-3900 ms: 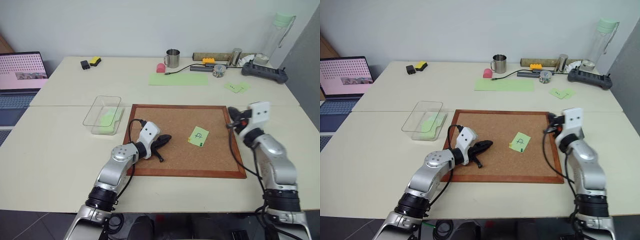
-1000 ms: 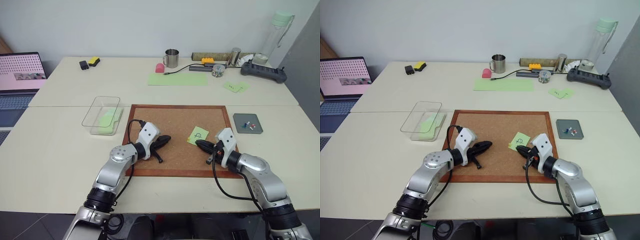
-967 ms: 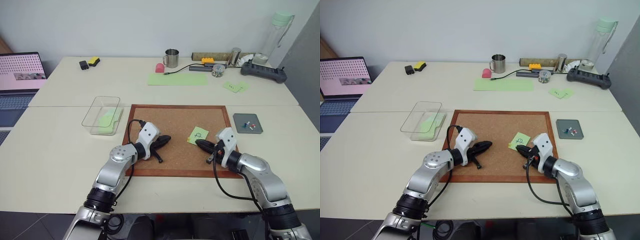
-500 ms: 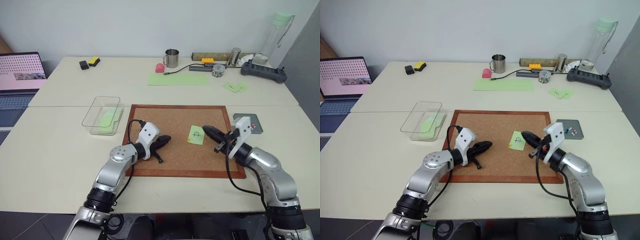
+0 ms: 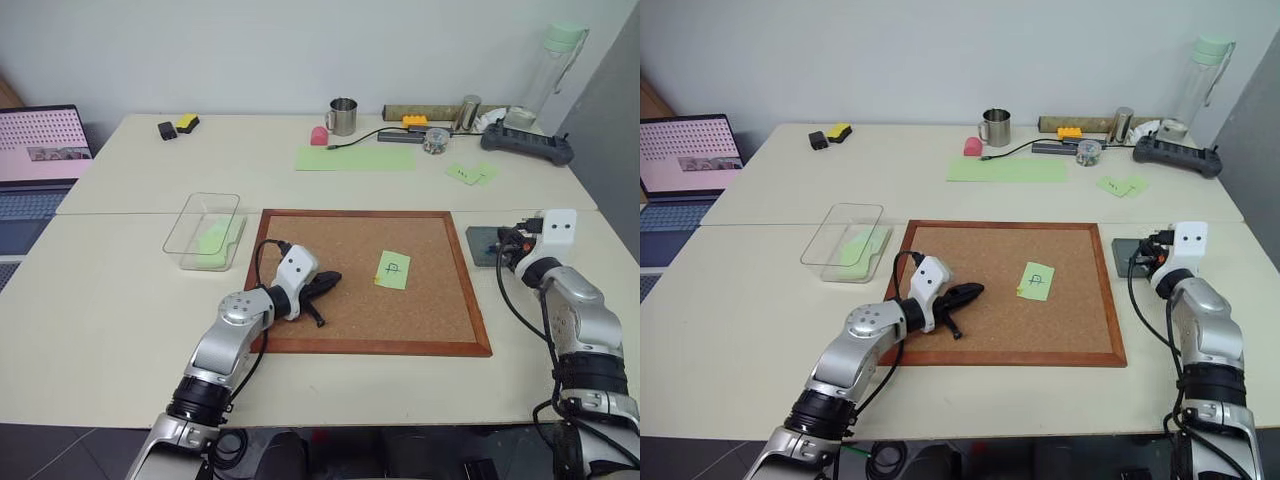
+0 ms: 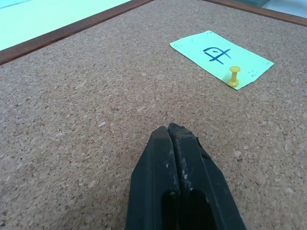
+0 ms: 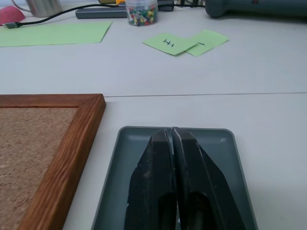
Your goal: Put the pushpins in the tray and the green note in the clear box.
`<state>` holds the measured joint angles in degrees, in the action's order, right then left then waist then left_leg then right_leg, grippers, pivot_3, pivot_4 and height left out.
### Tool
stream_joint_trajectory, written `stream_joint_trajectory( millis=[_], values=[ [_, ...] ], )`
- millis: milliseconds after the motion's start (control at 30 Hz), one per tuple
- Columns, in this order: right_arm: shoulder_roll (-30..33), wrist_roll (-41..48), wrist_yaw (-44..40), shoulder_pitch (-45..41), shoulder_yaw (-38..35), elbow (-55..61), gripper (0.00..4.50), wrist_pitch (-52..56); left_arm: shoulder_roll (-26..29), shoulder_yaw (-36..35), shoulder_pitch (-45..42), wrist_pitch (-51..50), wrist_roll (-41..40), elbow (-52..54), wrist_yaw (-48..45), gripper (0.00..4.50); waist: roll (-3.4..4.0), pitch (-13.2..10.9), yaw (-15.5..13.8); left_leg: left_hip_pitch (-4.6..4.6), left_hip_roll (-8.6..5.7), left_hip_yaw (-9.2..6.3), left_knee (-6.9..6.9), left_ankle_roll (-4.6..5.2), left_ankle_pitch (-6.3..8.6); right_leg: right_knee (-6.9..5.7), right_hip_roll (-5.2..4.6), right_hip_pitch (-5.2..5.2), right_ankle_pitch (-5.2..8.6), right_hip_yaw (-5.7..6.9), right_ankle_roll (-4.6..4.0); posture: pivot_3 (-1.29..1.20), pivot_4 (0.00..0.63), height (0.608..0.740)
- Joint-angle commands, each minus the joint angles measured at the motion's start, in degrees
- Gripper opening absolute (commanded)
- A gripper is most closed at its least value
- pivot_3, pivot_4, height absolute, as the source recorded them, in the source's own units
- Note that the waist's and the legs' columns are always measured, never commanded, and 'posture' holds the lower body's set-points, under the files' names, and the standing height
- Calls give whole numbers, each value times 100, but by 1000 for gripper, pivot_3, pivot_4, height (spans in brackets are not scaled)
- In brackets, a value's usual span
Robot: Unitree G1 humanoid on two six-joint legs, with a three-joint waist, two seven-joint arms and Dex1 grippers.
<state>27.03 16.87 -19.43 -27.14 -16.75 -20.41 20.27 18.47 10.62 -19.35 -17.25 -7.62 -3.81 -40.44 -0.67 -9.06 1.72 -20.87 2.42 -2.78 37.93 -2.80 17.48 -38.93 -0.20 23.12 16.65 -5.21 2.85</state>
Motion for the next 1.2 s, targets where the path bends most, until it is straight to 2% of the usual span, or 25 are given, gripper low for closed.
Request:
stream_joint_trajectory(
  millis=[33,200,400,700,900,1200],
  values=[
    [98,27,-48,-194,-138,-110,1013,-207,35,128,210,-245,52,-21,-8,0,0,0,1,-1,0,1,0,0,0,0,0,0,0,-1,0,0,150,740],
    [111,78,-137,-235,-159,-106,1991,-295,53,116,246,-285,45,41,9,0,0,0,6,0,1,2,-1,0,0,1,0,1,0,-2,0,0,150,740],
    [58,275,-689,-11,30,630,1991,-448,24,142,221,-302,48,27,14,0,1,0,7,-1,1,2,-1,0,0,1,0,2,0,-2,0,0,150,740],
    [-153,414,-1908,1007,1539,2753,1991,-46,34,173,217,-289,43,27,-30,0,1,0,7,-3,3,-4,-1,0,0,1,1,2,0,4,0,0,150,740],
    [-435,226,-1981,1161,2242,2983,1991,38,41,176,205,-271,46,13,-42,0,0,0,0,-3,2,-9,1,0,0,1,1,1,0,8,0,0,150,740],
    [-571,-207,-1964,1009,2651,2527,1991,-89,59,151,253,-277,43,82,-24,0,-1,-1,2,-2,1,-11,1,0,0,2,1,1,0,10,0,0,150,740]
  ],
)
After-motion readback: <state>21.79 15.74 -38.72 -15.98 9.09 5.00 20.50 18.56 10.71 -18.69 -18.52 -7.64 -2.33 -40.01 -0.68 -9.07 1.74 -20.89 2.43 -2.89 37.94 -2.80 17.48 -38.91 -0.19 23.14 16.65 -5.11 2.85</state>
